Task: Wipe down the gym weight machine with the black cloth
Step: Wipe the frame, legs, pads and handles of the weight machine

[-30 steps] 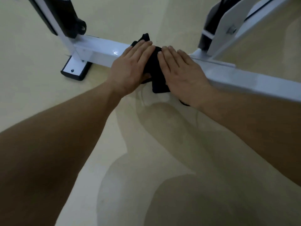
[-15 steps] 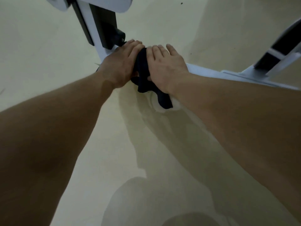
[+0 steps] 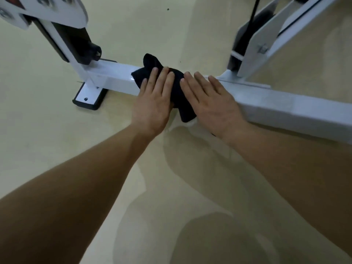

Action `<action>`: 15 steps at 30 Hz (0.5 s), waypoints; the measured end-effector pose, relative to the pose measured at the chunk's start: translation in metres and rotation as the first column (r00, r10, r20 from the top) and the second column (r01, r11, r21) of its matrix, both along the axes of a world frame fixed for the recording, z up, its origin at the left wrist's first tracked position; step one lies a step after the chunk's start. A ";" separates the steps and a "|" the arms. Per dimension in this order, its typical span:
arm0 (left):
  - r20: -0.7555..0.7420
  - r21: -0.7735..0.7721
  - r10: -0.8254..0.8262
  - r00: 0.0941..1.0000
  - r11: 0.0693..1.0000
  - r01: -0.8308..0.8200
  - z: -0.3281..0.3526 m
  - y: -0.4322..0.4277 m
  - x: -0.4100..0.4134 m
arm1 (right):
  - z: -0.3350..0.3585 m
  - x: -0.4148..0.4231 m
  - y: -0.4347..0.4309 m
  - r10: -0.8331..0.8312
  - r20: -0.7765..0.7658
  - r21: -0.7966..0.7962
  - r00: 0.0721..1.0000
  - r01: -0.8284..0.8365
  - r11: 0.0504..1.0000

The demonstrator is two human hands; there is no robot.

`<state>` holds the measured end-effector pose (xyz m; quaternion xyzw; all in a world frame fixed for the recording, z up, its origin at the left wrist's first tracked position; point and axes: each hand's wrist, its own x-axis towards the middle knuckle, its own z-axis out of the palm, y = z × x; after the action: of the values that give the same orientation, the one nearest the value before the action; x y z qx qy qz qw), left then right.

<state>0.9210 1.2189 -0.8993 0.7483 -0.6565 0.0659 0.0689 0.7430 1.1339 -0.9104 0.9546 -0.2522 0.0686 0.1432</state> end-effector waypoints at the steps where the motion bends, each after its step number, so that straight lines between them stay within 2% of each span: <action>1: -0.008 -0.018 -0.039 0.999 0.999 0.038 -0.001 0.000 -0.016 | -0.002 -0.022 -0.003 0.013 0.018 -0.021 1.000 -0.013 1.000; 3: -0.013 -0.052 -0.132 0.991 0.990 0.131 -0.002 -0.001 -0.050 | -0.004 -0.071 -0.008 0.045 0.045 -0.080 0.998 -0.042 0.996; 6: 0.036 -0.090 -0.267 0.963 0.959 0.269 0.000 -0.009 -0.100 | -0.005 -0.143 -0.017 0.067 0.002 -0.129 0.998 -0.066 0.989; 10: 0.096 -0.152 -0.430 0.897 0.885 0.441 0.005 -0.039 -0.168 | 0.002 -0.231 -0.030 -0.019 0.018 -0.211 1.000 0.022 0.977; 13: 0.061 -0.174 -0.491 0.869 0.852 0.494 0.019 -0.066 -0.227 | 0.020 -0.298 -0.031 -0.123 -0.041 -0.088 0.992 0.119 0.989; 15: 0.044 -0.171 -0.521 0.852 0.836 0.521 0.030 -0.078 -0.267 | 0.036 -0.339 -0.027 -0.260 -0.045 -0.012 0.965 0.260 0.966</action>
<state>0.6541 1.1413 -0.8691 0.5325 -0.8266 0.1010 0.1516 0.4038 1.1074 -0.8747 0.9142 -0.3715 0.0280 0.1597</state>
